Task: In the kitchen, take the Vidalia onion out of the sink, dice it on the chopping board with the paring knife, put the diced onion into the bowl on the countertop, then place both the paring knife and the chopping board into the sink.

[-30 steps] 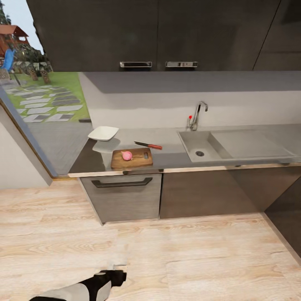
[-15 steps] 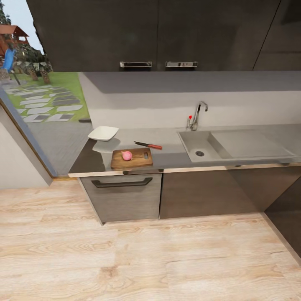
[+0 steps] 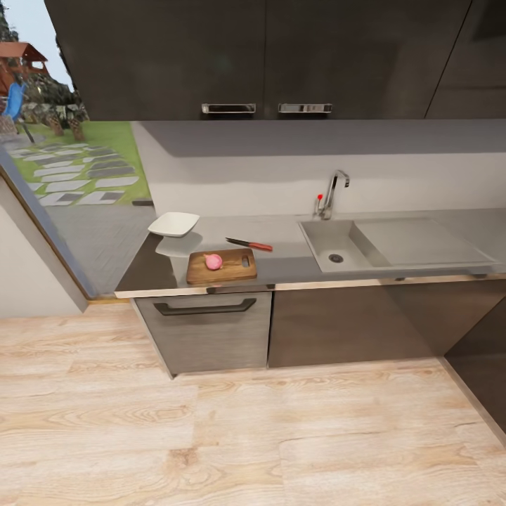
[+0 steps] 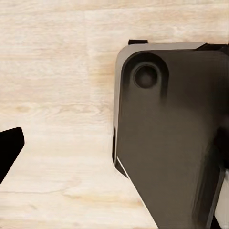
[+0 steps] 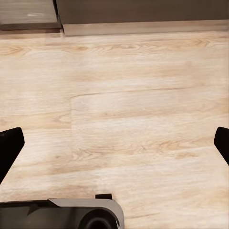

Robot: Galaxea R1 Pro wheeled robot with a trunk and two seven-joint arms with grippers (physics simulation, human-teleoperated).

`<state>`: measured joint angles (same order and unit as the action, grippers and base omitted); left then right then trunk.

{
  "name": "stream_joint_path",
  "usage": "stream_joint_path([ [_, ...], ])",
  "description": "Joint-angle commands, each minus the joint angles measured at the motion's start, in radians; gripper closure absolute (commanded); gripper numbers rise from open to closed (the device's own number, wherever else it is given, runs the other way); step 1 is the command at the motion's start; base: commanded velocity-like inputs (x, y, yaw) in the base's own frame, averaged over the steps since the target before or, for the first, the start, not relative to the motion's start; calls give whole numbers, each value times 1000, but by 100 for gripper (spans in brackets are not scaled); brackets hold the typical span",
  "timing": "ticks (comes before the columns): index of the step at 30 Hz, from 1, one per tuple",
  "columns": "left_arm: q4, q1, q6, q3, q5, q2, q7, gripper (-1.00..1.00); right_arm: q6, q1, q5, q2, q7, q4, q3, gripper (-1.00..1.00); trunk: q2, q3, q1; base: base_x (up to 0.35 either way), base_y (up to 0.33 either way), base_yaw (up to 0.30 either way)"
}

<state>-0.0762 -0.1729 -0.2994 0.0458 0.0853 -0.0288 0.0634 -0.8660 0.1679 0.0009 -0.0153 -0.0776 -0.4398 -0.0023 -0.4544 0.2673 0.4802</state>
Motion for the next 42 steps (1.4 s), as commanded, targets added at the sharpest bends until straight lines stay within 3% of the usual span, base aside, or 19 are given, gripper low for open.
stream_joint_path([
  [1,-4,0,-11,2,19,-2,0,-100,-1,1,1,0,-4,-2,1,-100,-2,1,1,0,0,0],
  [6,-2,5,-35,-24,127,12,2,-100,-1,1,-2,0,-4,-2,1,-100,-2,1,1,0,0,0],
  [11,7,5,-72,-34,162,17,2,-100,0,1,-2,0,-4,-2,1,-100,-2,1,1,0,0,0],
  [22,133,7,-122,-34,169,26,1,-100,1,1,0,1,-4,-2,1,-100,-2,1,1,0,0,0],
  [28,135,7,-125,-30,168,25,-3,-100,1,1,2,1,-5,5,3,-100,-2,1,1,0,0,0],
  [35,111,7,-125,-29,166,26,-5,-100,1,0,2,2,-2,145,4,-100,-2,1,1,0,0,0],
  [42,109,7,-127,-29,165,23,-5,-100,2,0,2,3,-1,194,5,-100,-2,1,1,0,0,0],
])
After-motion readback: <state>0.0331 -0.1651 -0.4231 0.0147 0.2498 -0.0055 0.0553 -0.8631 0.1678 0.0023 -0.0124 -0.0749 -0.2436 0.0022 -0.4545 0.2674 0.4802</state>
